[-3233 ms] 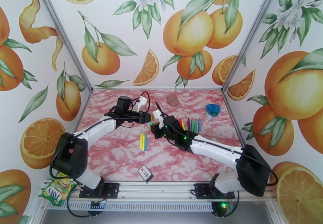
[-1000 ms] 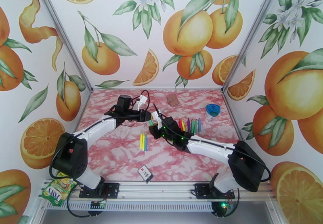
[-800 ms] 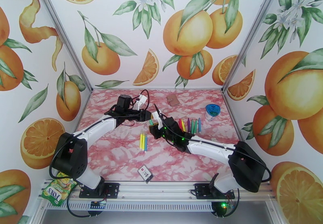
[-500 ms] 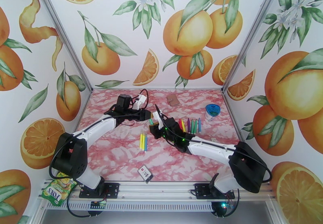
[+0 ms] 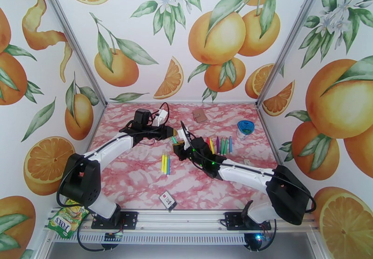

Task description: Open the pen caps

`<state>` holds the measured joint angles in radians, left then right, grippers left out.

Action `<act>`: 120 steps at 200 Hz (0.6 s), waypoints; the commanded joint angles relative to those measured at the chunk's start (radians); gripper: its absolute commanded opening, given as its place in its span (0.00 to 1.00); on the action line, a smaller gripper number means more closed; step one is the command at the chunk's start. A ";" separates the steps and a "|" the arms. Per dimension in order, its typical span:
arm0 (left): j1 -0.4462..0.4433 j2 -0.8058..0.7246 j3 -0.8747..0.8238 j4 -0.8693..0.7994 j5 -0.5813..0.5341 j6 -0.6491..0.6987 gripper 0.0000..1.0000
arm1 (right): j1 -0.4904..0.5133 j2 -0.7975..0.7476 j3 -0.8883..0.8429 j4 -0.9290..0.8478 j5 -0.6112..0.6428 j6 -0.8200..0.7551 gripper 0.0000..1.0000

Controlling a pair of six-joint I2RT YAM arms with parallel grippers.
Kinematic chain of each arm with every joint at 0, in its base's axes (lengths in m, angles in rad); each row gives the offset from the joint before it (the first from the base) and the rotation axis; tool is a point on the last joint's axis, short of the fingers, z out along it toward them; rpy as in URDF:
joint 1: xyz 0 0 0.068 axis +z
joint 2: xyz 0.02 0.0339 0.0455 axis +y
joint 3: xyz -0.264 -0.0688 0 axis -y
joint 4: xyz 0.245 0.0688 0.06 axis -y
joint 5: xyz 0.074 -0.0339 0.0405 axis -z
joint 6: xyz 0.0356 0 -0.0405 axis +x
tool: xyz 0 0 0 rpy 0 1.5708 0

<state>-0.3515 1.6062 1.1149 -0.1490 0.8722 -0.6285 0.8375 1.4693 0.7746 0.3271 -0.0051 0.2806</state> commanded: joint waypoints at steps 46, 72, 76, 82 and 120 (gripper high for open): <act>0.137 0.013 0.048 0.177 -0.200 -0.057 0.00 | 0.020 -0.038 -0.068 -0.134 0.006 -0.030 0.03; 0.146 0.020 0.054 0.175 -0.206 -0.063 0.00 | 0.020 -0.043 -0.072 -0.139 0.011 -0.035 0.03; 0.145 0.021 0.055 0.176 -0.206 -0.063 0.00 | 0.021 -0.043 -0.072 -0.141 0.013 -0.036 0.03; 0.147 0.022 0.056 0.178 -0.207 -0.065 0.00 | 0.022 -0.043 -0.072 -0.140 0.013 -0.038 0.03; 0.155 0.026 0.055 0.180 -0.219 -0.074 0.00 | 0.022 -0.044 -0.075 -0.148 0.016 -0.044 0.03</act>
<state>-0.3359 1.6238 1.1149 -0.1448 0.8825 -0.7078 0.8387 1.4658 0.7620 0.3531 0.0120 0.2607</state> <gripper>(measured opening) 0.176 0.174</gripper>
